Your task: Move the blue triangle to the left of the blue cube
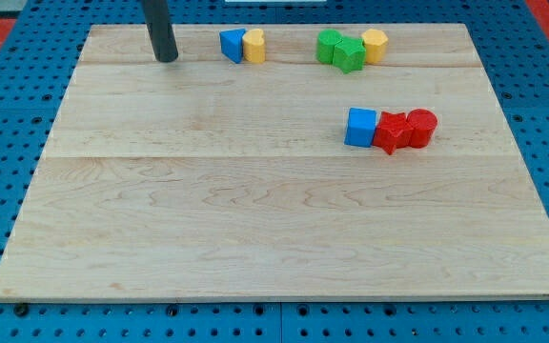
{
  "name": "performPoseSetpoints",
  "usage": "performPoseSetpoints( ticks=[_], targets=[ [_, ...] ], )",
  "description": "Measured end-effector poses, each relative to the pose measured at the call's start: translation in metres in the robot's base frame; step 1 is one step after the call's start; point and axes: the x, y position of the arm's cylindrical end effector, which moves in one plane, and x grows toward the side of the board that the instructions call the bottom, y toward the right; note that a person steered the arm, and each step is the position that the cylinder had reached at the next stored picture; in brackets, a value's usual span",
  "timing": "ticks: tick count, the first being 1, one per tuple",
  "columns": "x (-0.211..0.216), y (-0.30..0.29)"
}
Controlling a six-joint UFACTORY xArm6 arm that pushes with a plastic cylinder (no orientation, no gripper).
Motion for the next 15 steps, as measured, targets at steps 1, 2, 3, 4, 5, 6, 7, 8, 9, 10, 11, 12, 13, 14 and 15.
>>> performPoseSetpoints(
  ticks=[1, 2, 3, 4, 5, 6, 7, 8, 9, 10, 11, 12, 13, 14, 15],
  targets=[
    [-0.029, 0.042],
    [-0.024, 0.073],
    [0.017, 0.104],
    [0.043, 0.148],
    [0.089, 0.173],
    [0.098, 0.15],
    [0.105, 0.148],
    [0.116, 0.23],
    [0.118, 0.218],
    [0.116, 0.22],
    [0.105, 0.248],
    [0.077, 0.281],
    [0.071, 0.289],
    [0.072, 0.315],
    [0.074, 0.343]
  ],
)
